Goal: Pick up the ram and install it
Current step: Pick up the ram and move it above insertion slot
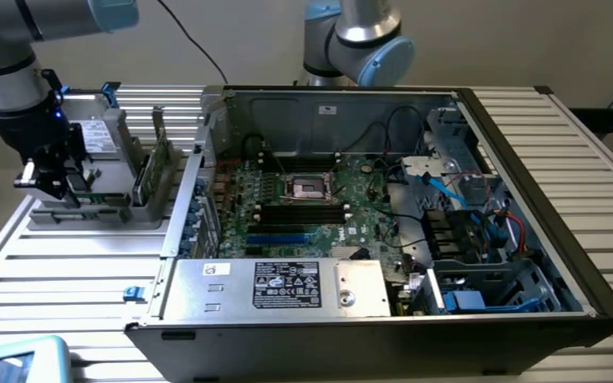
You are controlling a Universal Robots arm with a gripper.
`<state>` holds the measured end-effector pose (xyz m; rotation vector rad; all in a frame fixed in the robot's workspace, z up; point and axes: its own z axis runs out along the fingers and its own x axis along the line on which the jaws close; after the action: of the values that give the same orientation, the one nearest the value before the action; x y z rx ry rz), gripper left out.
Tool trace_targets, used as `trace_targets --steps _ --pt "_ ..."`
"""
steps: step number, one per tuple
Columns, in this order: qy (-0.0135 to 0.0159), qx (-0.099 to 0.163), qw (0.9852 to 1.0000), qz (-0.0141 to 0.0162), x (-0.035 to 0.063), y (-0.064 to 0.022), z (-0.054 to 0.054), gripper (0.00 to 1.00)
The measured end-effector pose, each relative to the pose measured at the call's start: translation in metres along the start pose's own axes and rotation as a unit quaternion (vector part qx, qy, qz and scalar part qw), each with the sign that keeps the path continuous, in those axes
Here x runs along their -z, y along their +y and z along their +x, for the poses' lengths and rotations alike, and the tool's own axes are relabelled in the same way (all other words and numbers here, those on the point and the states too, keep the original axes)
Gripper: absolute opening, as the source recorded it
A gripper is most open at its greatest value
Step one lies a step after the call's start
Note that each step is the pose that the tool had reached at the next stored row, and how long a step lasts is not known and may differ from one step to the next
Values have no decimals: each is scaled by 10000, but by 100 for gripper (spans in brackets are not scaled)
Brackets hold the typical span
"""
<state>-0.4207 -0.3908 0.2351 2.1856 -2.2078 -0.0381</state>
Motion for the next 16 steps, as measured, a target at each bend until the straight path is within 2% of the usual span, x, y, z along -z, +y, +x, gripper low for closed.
trace_targets --steps 16 --pt "3 -1 10000 0 -269 -17 -3 43"
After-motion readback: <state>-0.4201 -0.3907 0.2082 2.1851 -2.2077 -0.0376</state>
